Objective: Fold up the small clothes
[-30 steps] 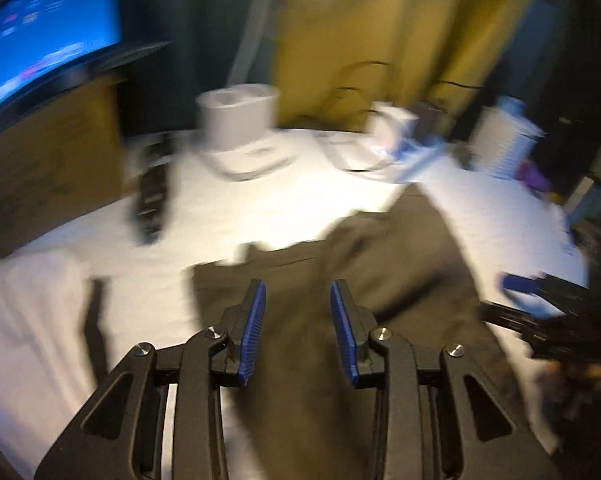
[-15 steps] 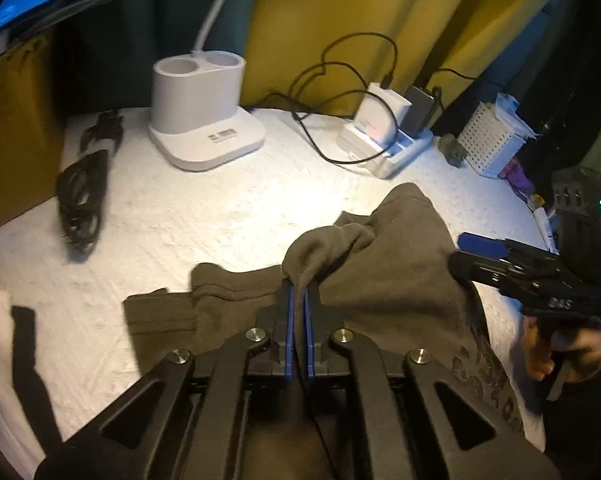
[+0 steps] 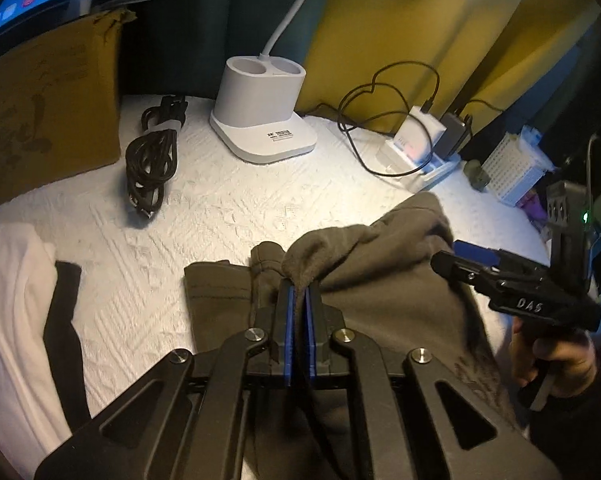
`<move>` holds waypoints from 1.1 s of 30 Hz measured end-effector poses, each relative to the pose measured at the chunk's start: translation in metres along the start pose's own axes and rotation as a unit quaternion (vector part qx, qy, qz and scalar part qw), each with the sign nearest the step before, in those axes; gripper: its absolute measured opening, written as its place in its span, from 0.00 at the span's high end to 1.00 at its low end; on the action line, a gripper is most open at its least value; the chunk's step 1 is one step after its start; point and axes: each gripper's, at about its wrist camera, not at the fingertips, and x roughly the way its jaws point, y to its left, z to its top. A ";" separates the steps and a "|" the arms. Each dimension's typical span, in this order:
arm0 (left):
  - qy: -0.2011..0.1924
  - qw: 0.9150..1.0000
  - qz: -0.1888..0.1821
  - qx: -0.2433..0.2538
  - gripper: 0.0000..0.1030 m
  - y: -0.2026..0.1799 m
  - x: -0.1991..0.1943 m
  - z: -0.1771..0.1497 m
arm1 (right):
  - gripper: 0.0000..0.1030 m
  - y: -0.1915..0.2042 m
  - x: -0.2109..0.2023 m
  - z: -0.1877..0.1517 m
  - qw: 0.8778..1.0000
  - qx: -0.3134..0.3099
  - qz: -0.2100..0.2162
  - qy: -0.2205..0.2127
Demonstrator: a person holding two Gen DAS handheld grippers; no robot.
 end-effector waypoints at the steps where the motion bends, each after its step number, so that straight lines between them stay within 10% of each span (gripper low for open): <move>1: 0.002 1.000 -0.003 -0.002 0.94 -0.001 -0.002 0.000 | 0.28 0.001 -0.004 -0.001 1.000 -0.001 -0.009 -0.003; 10: 0.005 1.000 -0.011 0.007 0.93 -0.017 -0.044 -0.023 | 0.28 0.011 -0.051 -0.024 0.998 -0.019 -0.063 -0.024; 18: 0.018 0.999 -0.032 0.036 0.65 -0.045 -0.068 -0.065 | 0.28 0.027 -0.080 -0.062 0.997 -0.024 -0.073 -0.027; 33: 0.074 0.995 -0.027 0.065 0.63 -0.062 -0.074 -0.139 | 0.28 0.032 -0.120 -0.148 0.998 -0.004 -0.063 -0.011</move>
